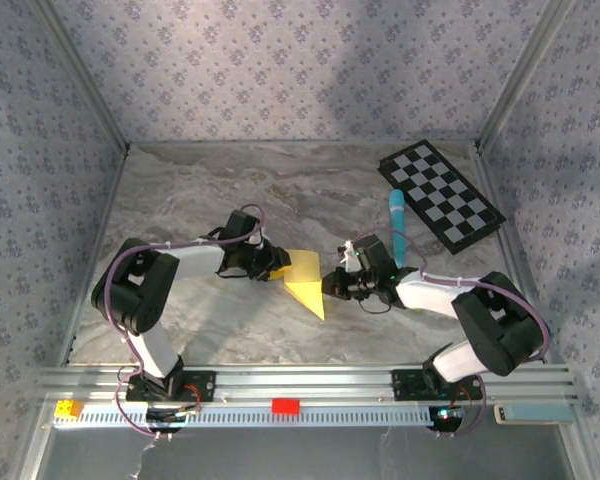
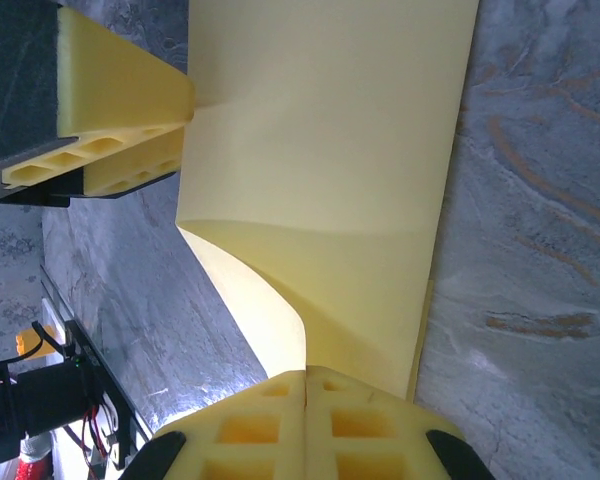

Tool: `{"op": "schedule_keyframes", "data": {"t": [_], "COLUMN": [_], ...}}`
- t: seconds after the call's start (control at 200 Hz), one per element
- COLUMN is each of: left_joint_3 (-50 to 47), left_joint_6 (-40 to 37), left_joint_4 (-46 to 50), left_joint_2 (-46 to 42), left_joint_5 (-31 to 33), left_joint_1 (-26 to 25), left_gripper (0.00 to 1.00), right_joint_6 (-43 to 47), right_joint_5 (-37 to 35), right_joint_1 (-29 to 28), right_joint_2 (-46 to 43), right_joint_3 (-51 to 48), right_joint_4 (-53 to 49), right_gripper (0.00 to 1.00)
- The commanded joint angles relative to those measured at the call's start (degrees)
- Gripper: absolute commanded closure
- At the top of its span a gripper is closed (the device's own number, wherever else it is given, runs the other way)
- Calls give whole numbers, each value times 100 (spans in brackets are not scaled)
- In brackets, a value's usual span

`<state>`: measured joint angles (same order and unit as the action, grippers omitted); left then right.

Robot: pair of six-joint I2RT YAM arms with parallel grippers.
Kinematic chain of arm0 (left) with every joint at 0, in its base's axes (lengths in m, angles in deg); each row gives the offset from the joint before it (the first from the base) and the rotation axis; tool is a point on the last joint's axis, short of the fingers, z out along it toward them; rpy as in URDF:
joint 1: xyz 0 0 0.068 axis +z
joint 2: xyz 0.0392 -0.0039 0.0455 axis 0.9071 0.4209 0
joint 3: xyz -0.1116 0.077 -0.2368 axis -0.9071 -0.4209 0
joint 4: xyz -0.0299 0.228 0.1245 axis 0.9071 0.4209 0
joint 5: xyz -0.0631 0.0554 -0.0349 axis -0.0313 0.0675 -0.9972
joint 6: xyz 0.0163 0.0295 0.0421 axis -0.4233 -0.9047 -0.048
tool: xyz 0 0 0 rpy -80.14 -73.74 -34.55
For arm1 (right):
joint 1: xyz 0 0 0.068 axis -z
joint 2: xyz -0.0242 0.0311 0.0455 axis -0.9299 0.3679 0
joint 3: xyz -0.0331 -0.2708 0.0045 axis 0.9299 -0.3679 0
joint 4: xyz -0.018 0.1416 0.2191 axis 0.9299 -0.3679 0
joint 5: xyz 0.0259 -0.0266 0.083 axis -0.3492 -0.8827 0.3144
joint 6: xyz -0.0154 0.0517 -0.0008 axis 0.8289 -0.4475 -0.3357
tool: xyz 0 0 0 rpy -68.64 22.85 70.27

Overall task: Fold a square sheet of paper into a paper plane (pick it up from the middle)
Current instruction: Third fold the triangle at the center of the table.

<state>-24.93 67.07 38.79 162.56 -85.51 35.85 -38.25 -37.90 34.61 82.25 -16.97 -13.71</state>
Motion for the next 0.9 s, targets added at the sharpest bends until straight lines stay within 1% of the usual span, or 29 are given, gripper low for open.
{"op": "schedule_keyframes", "data": {"t": [0.0, 0.145, 0.31, 0.465, 0.7, 0.76, 0.83, 0.895], "left_joint_3": [154, 128, 132, 99, 55, 25, -57, -174], "left_joint_6": [25, 54, 79, 174, 238, 243, 282, 362], "left_joint_4": [-163, -262, -332, -496, -592, -605, -605, -590], "left_joint_2": [99, 139, 181, 198, 90, 53, -74, -269], "left_joint_5": [-162, -206, -244, -280, -183, -121, 55, 294], "left_joint_1": [-25, -31, -36, -44, -56, -67, -68, -88], "left_gripper": [71, 79, 83, 91, 97, 98, 100, 100], "right_joint_6": [-33, -33, -1, 21, 38, 51, 72, 60], "right_joint_5": [86, 55, 50, 24, -17, -32, -102, -262], "right_joint_1": [57, 75, 86, 97, 114, 111, 114, 98], "right_joint_2": [-148, -172, -169, -174, -166, -170, -204, -323], "right_joint_3": [-81, -115, -128, -117, -96, -87, -36, -7], "right_joint_4": [34, 26, -24, -90, -158, -205, -350, -515], "right_gripper": [95, 95, 94, 93, 92, 90, 85, 78]}}
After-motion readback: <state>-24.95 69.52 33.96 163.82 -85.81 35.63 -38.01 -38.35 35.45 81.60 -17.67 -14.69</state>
